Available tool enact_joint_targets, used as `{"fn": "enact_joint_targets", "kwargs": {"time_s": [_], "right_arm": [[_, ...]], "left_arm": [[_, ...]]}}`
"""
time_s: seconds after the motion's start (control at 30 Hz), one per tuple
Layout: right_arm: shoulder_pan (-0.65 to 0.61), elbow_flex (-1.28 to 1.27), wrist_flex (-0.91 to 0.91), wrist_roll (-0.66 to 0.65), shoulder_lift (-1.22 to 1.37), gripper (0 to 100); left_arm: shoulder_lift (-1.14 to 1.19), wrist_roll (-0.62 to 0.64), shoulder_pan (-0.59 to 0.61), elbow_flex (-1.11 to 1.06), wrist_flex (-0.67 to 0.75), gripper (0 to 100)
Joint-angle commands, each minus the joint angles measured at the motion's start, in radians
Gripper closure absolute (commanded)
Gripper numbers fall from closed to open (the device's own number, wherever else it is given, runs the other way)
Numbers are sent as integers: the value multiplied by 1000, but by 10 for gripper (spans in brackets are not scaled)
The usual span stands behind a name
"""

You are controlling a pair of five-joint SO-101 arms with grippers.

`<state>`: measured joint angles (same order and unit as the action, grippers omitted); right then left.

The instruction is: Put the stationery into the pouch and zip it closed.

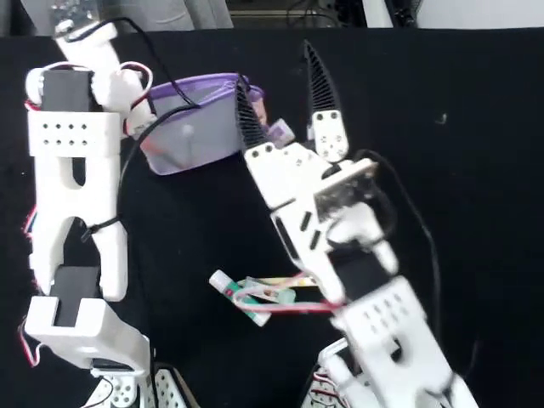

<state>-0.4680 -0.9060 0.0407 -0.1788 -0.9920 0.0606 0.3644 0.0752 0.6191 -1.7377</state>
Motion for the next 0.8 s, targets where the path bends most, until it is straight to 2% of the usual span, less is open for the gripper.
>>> {"fn": "enact_joint_targets", "kwargs": {"time_s": [0.0, 0.13, 0.37, 0.53, 0.77], "right_arm": [[-5, 272, -514, -8, -97, 716], [-48, 407, -795, -9, -61, 716], [-83, 516, -1180, -43, 74, 716], [-83, 496, -1415, -238, 124, 716], [-80, 331, -1557, -548, 122, 717]], "left_arm": [[-12, 9, 54, 10, 23, 970], [-12, 9, 76, 10, 25, 970], [-11, 8, 108, 10, 25, 970], [21, 8, 101, -24, 57, 970], [58, 9, 101, -24, 77, 970]]}}
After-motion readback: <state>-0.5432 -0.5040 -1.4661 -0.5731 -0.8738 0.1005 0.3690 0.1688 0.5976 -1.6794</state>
